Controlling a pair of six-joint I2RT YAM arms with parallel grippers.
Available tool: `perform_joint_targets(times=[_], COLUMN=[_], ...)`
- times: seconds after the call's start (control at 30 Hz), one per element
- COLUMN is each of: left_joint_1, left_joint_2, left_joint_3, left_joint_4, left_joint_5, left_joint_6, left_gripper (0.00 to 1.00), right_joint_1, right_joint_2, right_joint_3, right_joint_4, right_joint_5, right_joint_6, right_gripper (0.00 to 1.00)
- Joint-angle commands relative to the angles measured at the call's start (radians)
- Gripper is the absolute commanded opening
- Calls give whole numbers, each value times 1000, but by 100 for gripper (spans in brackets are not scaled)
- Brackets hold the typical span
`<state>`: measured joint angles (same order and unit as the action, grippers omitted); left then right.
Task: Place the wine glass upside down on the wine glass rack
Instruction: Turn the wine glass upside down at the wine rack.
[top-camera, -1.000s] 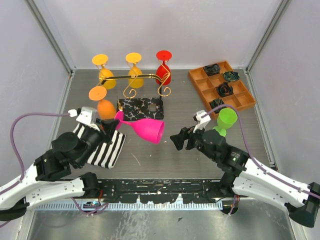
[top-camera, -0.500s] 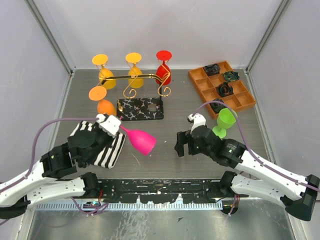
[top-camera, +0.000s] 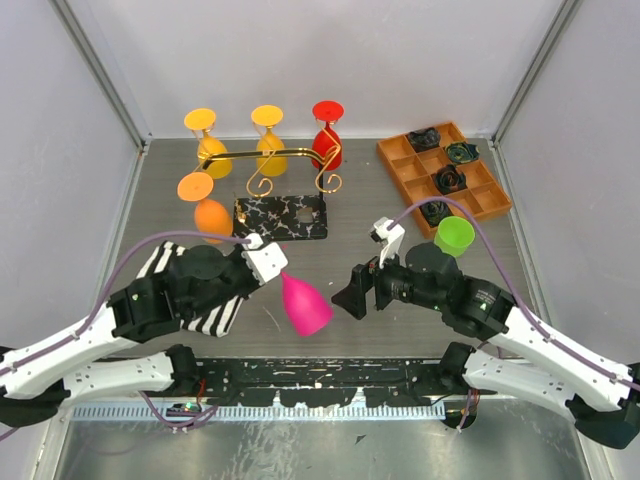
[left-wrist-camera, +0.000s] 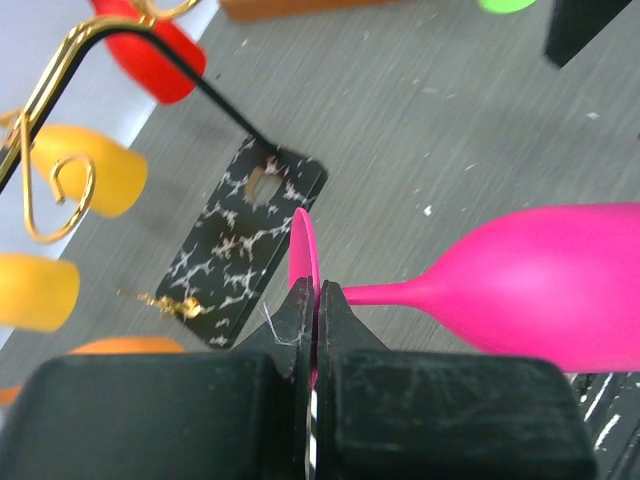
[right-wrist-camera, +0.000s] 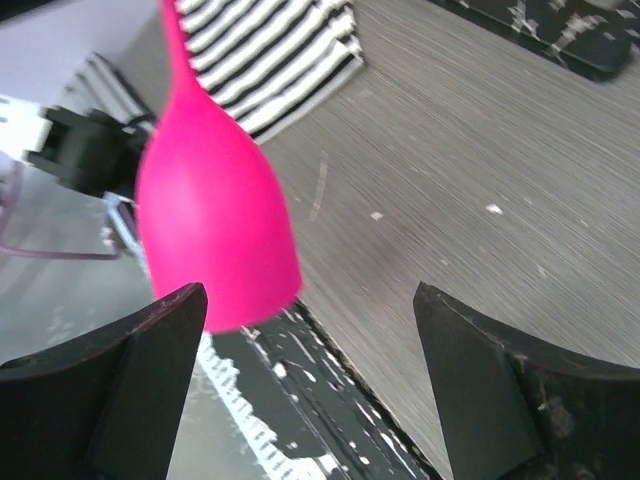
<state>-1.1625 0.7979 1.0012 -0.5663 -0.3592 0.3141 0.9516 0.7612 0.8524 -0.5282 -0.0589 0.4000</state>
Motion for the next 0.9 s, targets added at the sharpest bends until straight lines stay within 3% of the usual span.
perform_joint_targets(times=[0.0,0.27,0.73,0.87], left_joint_1=[-5,-9,-13,-12], left_joint_2=[22,94,133,133], left_joint_3=[55,110,111,103], left_joint_4=[72,84,118,127], left_joint_5=[153,221,210,195], left_joint_6=[34,50,83,84], left_gripper=[0,0,0,0], right_joint_1=[-1,-1,-1,-1], right_joint_2=[-31,74,147,154], right_joint_3=[3,0,-135,-162], right_joint_4=[203,349,636,672], right_joint_5=[-134,-208,-250,-230], right_joint_6=[22,126,279,274], right_gripper=[86,59,54,47])
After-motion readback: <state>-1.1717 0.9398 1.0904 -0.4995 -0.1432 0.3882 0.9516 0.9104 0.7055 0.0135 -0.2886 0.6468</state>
